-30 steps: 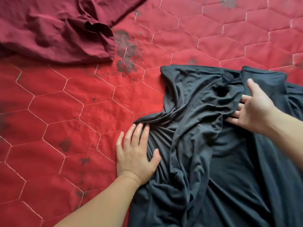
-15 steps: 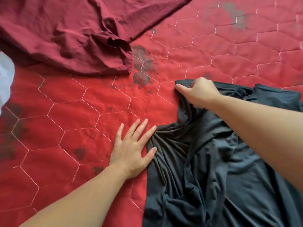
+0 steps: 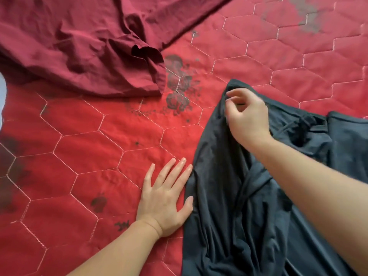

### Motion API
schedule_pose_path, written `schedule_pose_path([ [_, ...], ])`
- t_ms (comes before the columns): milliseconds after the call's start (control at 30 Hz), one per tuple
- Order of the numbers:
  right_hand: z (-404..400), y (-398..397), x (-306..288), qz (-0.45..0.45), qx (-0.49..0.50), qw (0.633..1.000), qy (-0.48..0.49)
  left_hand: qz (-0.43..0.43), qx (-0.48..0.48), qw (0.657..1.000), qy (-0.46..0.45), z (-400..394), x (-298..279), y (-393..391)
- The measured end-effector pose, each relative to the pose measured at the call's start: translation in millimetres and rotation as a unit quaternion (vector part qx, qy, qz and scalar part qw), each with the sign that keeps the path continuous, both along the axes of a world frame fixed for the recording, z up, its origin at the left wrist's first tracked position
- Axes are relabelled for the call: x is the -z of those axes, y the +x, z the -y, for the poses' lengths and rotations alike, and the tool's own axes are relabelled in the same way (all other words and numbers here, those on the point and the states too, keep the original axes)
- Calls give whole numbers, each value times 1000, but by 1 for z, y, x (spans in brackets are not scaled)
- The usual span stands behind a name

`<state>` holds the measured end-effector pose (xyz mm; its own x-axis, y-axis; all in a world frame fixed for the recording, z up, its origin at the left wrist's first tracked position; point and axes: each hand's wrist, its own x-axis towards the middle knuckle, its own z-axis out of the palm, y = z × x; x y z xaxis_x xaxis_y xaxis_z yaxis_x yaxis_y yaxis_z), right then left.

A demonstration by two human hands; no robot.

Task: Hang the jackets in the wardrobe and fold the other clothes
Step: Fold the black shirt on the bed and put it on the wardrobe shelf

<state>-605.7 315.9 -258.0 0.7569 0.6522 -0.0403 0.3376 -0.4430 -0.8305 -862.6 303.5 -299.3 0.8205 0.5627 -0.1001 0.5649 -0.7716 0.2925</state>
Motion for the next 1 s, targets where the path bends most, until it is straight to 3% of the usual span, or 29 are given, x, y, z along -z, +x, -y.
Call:
schedule_pose_path([
  [100,62,-4,-3,132,-86,987,-13,5,3,1000,6,-1,-1,0],
  [200,109,37,-4,203,-9,977,-65,2,1,1000,9,0,-3,0],
  [300,130,76,-6,141,96,965,-201,-2,-1,1000,6,2,-4,1],
  [400,136,91,-9,119,31,939,-321,-4,-3,1000,1,3,-5,1],
  [467,126,94,-18,176,28,942,-284,-3,-4,1000,2,4,-5,2],
  [533,109,90,-33,215,1,960,-177,-2,-5,1000,0,4,-5,2],
  [633,80,84,-51,160,-77,984,-32,0,-3,1000,-1,3,-5,2],
  [700,64,89,-50,160,-84,982,-46,0,-3,1000,-2,3,-4,1],
  [767,57,102,-39,146,-70,979,-123,1,-5,1000,-3,3,-4,1],
  [867,63,117,-24,76,8,979,-188,3,-4,1000,-2,2,-4,2],
  [933,78,119,-22,107,46,983,-140,3,-2,1000,-3,2,-4,2],
  [1000,106,109,-22,195,10,974,-118,3,-2,1000,-6,2,-5,2],
])
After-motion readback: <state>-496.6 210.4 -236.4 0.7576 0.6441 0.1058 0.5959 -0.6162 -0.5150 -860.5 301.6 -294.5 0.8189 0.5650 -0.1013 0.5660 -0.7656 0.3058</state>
